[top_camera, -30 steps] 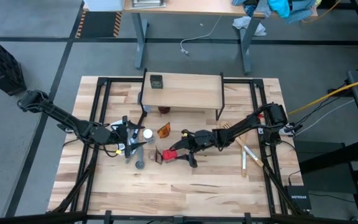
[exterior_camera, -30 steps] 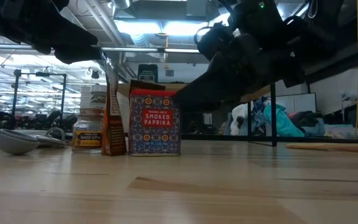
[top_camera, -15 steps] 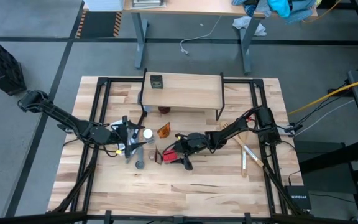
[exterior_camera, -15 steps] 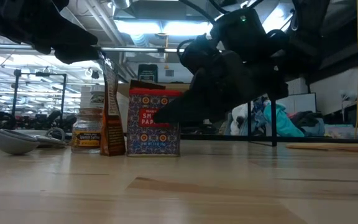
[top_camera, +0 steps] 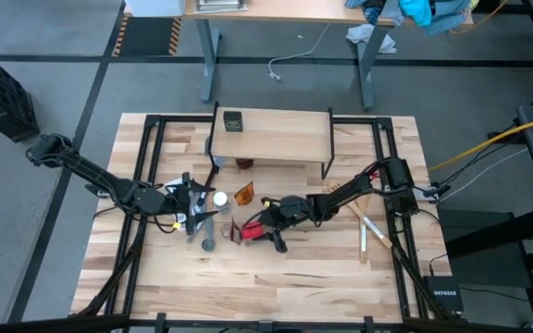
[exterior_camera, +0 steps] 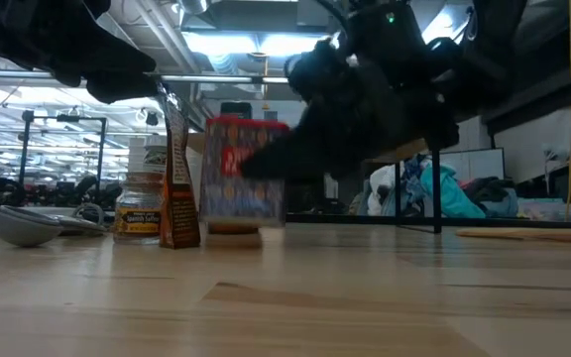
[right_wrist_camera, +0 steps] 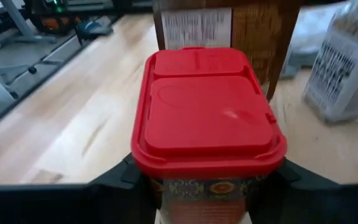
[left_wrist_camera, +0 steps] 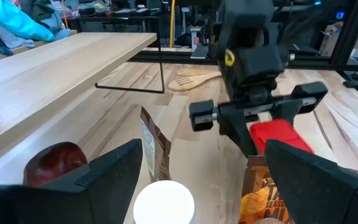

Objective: Shelf spices
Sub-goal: Put the red seasoning can on the shelf

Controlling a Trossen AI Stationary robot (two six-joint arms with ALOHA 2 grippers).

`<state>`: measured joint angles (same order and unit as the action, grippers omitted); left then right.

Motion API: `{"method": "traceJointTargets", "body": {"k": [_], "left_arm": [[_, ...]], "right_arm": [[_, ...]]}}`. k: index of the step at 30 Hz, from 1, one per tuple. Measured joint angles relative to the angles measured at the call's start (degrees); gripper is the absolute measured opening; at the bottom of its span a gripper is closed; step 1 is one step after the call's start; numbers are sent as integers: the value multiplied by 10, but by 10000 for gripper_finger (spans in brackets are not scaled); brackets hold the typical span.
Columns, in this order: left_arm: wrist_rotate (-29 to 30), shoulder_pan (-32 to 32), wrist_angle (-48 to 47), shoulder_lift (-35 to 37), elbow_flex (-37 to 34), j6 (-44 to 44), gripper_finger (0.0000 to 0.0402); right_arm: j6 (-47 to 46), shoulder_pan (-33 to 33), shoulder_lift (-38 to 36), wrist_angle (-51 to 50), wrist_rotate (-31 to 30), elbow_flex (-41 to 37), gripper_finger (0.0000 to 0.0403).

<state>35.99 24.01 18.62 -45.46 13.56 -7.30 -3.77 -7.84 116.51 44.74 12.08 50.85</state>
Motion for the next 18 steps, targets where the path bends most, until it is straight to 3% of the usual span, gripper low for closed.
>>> {"method": "traceJointTargets", "body": {"k": [8, 18], "left_arm": [[0, 0, -1, 0, 0, -2, 331], [0, 0, 0, 0, 0, -2, 331]], "right_arm": [[52, 37, -65, -46, 6, 0, 175], [93, 157, -116, -62, 28, 33, 175]]}}
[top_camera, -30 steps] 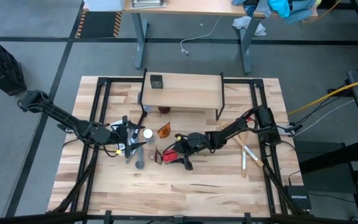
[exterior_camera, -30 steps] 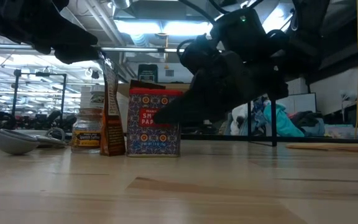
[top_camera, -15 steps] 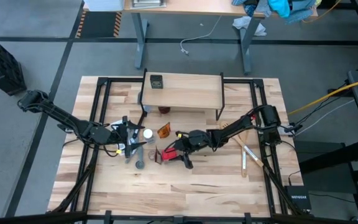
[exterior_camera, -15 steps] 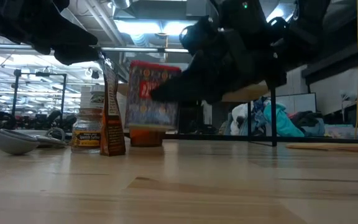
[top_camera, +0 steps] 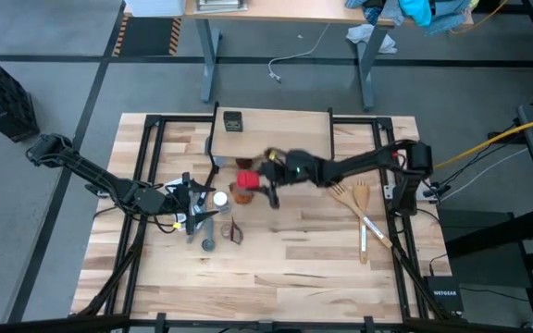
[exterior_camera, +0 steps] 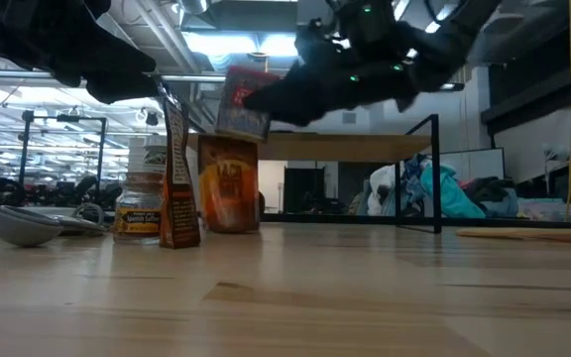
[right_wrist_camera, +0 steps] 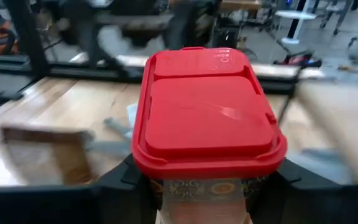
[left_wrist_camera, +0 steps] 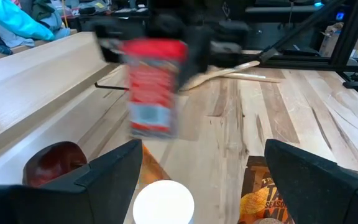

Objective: Shelf spices
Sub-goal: Put the red seasoning can on the shelf

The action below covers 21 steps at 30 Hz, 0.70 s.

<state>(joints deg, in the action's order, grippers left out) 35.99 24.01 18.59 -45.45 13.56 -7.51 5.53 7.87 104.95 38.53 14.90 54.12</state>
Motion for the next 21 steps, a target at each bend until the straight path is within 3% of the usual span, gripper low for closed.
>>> {"method": "traceJointTargets", "body": {"k": [4, 10, 21], "left_arm": [[0, 0, 0, 0, 0, 0, 331], [0, 0, 0, 0, 0, 0, 331], [0, 0, 0, 0, 0, 0, 331]], "right_arm": [[24, 39, 0, -84, 40, 74, 175], [102, 59, 0, -240, 42, 192, 175], [158, 104, 19, -267, 49, 224, 175]]}}
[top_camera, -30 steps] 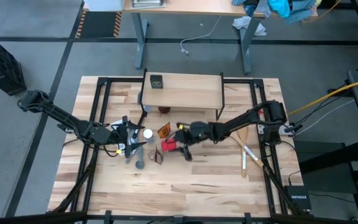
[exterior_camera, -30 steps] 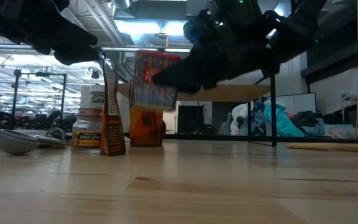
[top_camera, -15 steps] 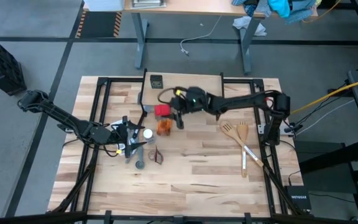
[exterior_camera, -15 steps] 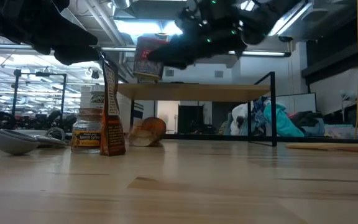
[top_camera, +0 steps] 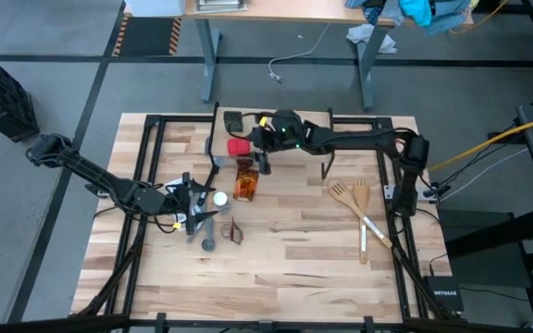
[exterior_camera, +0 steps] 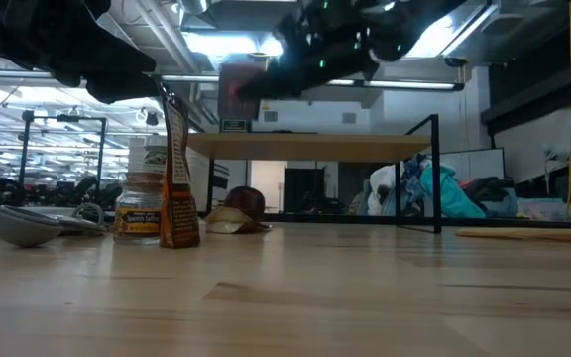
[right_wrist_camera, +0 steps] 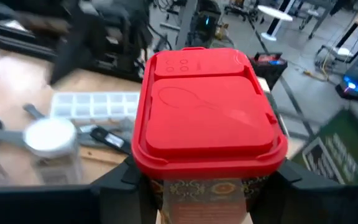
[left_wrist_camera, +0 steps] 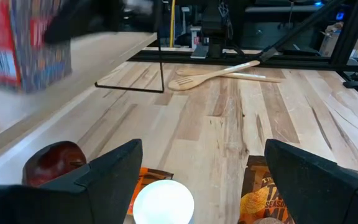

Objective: Shelf spices
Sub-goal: Put the red seasoning can on the shelf

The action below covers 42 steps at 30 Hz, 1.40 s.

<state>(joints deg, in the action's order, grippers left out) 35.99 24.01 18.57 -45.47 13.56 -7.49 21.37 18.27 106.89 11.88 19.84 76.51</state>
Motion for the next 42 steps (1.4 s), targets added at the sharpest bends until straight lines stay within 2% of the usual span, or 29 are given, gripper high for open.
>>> {"method": "traceJointTargets", "body": {"k": [8, 28, 35, 38, 42], "left_arm": [[0, 0, 0, 0, 0, 0, 331], [0, 0, 0, 0, 0, 4, 331], [0, 0, 0, 0, 0, 4, 331], [0, 0, 0, 0, 0, 4, 331], [0, 0, 0, 0, 0, 4, 331]], "right_arm": [[-2, 26, 38, 38, 39, 0, 175], [16, 24, 40, 68, 27, 0, 176], [18, 24, 40, 81, -9, -1, 274], [19, 24, 40, 80, -13, -1, 282], [19, 24, 40, 81, -14, -1, 272]]}}
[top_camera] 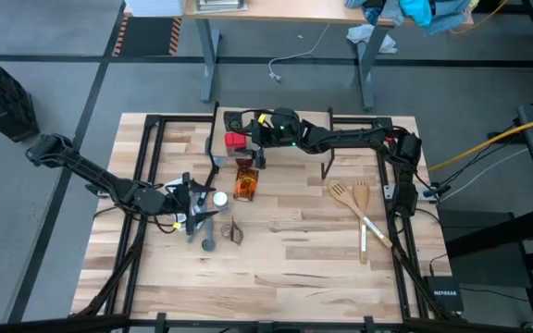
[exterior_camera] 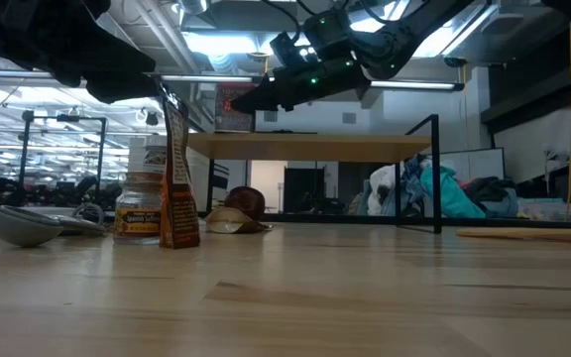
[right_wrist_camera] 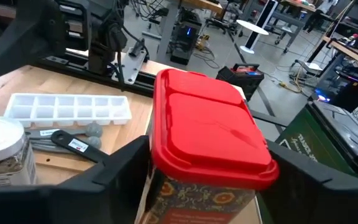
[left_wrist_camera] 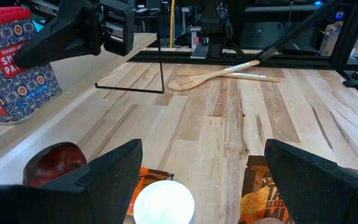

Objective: Shelf spices
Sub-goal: Put the red seasoning can on the shelf

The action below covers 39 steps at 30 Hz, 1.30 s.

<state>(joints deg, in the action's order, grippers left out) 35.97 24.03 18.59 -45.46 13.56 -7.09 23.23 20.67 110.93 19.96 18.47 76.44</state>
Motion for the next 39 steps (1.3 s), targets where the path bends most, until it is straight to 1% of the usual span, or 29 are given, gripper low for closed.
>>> {"method": "traceJointTargets", "body": {"k": [2, 7, 10, 25, 34, 39], "left_arm": [[0, 0, 0, 0, 0, 0, 331], [0, 0, 0, 0, 0, 0, 331], [0, 0, 0, 0, 0, 0, 331], [0, 0, 0, 0, 0, 0, 331], [0, 0, 0, 0, 0, 0, 331], [0, 0, 0, 0, 0, 0, 331]], "right_arm": [[0, 0, 0, 3, -1, 0, 262], [10, 0, 0, 14, -42, 0, 240], [14, 0, 0, 14, -46, 0, 233], [13, 0, 0, 14, -46, 0, 232], [-11, 0, 0, 10, -51, 0, 232], [-11, -1, 0, 8, -59, 0, 246]]}}
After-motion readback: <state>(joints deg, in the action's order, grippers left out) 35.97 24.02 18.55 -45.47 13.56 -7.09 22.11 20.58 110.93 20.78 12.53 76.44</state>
